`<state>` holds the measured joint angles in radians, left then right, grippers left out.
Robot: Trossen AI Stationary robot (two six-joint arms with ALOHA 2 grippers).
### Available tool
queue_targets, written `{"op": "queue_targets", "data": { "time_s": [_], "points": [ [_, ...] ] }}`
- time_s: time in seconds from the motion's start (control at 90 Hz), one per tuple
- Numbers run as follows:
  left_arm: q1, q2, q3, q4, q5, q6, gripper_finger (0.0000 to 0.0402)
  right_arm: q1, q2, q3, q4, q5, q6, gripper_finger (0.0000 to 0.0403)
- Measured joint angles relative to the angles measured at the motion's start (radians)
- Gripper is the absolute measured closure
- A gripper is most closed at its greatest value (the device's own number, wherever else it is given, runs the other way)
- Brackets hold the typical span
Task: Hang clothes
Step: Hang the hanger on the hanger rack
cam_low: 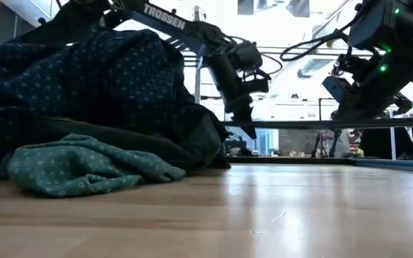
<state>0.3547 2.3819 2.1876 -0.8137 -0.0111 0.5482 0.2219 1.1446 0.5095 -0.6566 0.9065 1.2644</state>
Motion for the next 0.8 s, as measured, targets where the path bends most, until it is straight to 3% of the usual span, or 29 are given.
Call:
{"op": "queue_targets", "data": {
  "time_s": [0.222, 0.411, 0.589, 0.711, 0.8],
  "points": [
    [-0.002, -0.101, 0.0, 0.006, -0.203, 0.076, 0.0353, -0.035, -0.174, 0.011, 0.036, 0.065, -0.098, 0.0236],
    [0.025, -0.201, 0.0, 0.033, -0.367, 0.154, 0.0353, -0.072, -0.297, 0.138, 0.043, 0.225, -0.405, 0.0174],
    [0.083, -0.312, 0.0, 0.167, -0.559, 0.276, 0.0353, -0.123, -0.324, 0.25, 0.042, 0.319, -0.631, 0.0151],
    [0.144, -0.4, 0.0, 0.339, -0.654, 0.411, 0.0353, -0.164, -0.322, 0.28, 0.042, 0.315, -0.684, 0.0149],
    [0.202, -0.451, 0.0, 0.502, -0.668, 0.528, 0.0353, -0.189, -0.321, 0.28, 0.04, 0.286, -0.678, 0.0149]
  ]
}}
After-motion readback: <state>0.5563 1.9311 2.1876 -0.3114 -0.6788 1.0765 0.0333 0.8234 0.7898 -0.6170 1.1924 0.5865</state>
